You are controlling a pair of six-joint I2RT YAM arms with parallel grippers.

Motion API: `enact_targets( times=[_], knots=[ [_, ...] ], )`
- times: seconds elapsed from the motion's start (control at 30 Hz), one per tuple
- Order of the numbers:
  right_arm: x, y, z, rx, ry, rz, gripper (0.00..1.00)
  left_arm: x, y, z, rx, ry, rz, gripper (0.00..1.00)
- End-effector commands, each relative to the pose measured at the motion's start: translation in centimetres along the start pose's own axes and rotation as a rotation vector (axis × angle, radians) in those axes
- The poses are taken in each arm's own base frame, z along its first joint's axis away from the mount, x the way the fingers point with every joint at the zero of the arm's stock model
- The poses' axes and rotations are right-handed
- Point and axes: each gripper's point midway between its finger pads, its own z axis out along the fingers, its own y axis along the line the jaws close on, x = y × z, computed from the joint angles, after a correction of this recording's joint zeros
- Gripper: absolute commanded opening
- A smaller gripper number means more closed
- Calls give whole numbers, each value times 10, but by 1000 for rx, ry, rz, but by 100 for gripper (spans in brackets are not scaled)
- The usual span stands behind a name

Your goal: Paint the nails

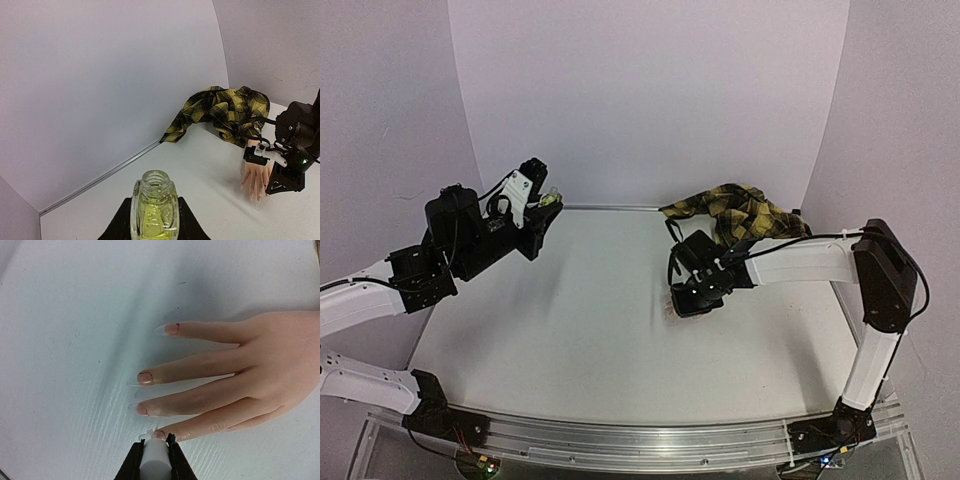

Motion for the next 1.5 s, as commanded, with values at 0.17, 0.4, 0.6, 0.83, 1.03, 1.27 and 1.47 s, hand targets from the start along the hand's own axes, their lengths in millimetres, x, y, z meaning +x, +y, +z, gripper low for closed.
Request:
enact_targets(
  times=[0.17,0.4,0.6,0.83,1.03,1.27,1.47],
  knots=[
    [-7,13,1,-27,-7,-6,0,-24,6,-1,-9,-59,-16,0],
    [-6,22,1,-46,-4,-15,0,-23,6,-1,-8,-56,-16,0],
    [-16,32,-18,-89,-48,-12,0,-22,6,-1,-9,-54,-14,0],
    [-21,3,-30,-39,-88,31,0,-23,6,-2,-8,-55,-15,0],
    [-18,-3,-22,-16,-73,34,0,-22,6,-1,-9,-54,-15,0],
    [-18,-2,-14,-13,-60,31,0,-21,5,0,-9,-50,-12,0],
    [-16,-4,-10,1,-53,28,0,-21,6,-1,-11,-51,-10,0]
  ],
)
